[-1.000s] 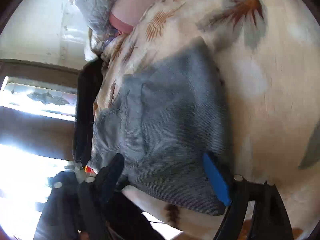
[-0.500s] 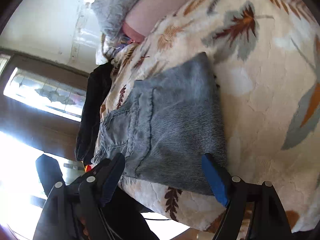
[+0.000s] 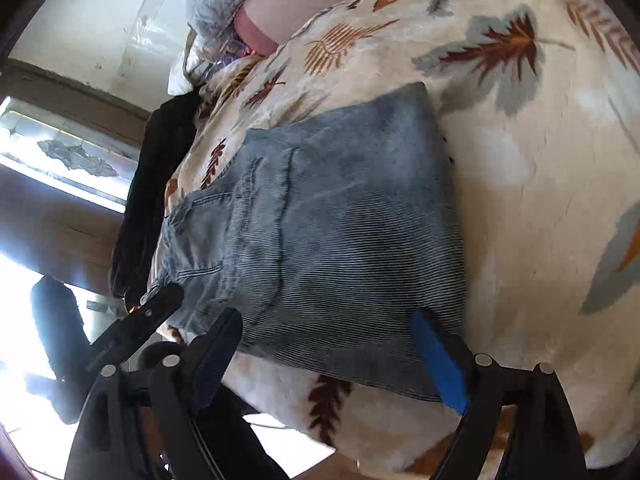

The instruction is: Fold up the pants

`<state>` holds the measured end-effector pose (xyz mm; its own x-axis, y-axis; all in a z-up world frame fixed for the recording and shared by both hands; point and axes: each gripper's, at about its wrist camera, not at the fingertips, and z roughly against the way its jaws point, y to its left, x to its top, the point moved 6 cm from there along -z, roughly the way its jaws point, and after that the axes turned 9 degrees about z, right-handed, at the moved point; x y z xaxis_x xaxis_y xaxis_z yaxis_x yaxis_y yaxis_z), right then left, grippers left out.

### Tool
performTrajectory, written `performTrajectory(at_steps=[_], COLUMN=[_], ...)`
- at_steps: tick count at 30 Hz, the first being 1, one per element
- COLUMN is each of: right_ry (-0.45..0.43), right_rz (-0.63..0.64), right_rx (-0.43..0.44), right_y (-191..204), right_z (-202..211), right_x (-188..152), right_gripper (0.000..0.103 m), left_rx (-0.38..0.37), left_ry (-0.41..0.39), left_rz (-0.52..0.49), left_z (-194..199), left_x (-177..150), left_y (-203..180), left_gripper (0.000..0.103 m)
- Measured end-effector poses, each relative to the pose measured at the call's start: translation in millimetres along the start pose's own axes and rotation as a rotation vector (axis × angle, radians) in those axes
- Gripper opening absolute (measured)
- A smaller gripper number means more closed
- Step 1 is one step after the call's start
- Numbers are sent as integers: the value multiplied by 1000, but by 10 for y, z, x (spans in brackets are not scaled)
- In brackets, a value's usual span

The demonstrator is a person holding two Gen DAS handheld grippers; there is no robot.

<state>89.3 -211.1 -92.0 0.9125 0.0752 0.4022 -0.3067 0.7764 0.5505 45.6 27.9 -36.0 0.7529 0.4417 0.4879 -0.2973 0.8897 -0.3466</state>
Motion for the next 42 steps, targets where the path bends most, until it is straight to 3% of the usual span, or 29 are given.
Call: performTrajectory(at_steps=[3,5,8,9,10,11,13,17,21,26,30,34,37,39,42], right_ry=[-51,-79,-87,-73,-6,36,-35,-44,-45,40,100,131,173,268,248], right_rz=[16,-1,-36,-57,-110,-167,-210,-32,78,156,223,276,184,112,156], right_rx=[-6,37,81,65,-8,-9,35,-122,-61,61,67,26,92,44,25], right_y=[73,93,-31,-140,-414,-572,-558,-240,251,871,1252,1538,1502,1299,1402], right_z=[137,145,-12,-123,-383,-548,-443,-205,-132,-494,-921,-1449,-1757,-2071,-2002], right_x=[312,587,931,995,1013,971,1002,967,846,727,797,1055,1126,994,997], right_gripper=[88,88,89,89,92,91,96,96,96,96,96,96,96,94,94], left_rx=[-47,-58,-27,-2,29,31,9,-137,-135,-61,-58,-71,-93,-124,-179], left_ry=[-11,-5,71,121,130,91,111,19,-111,-157,-104,-67,-94,-86,-76], left_rz=[-54,-101,-168,-191,-218,-253,-267,-58,229,489,589,604,616,652,703], left_z=[-5,-72,-360,-503,-602,-586,-510,-47,370,460,300,133,131,62,65], left_x=[4,-46,-178,-246,-289,-289,-287,-49,54,45,36,127,181,242,275], left_y=[-199,-335,-437,-435,-428,-461,-493,-128,729,1561,1818,1843,1892,1943,2037], left_gripper=[59,59,60,60,61,63,63,64,68,69,69,69,69,69,69])
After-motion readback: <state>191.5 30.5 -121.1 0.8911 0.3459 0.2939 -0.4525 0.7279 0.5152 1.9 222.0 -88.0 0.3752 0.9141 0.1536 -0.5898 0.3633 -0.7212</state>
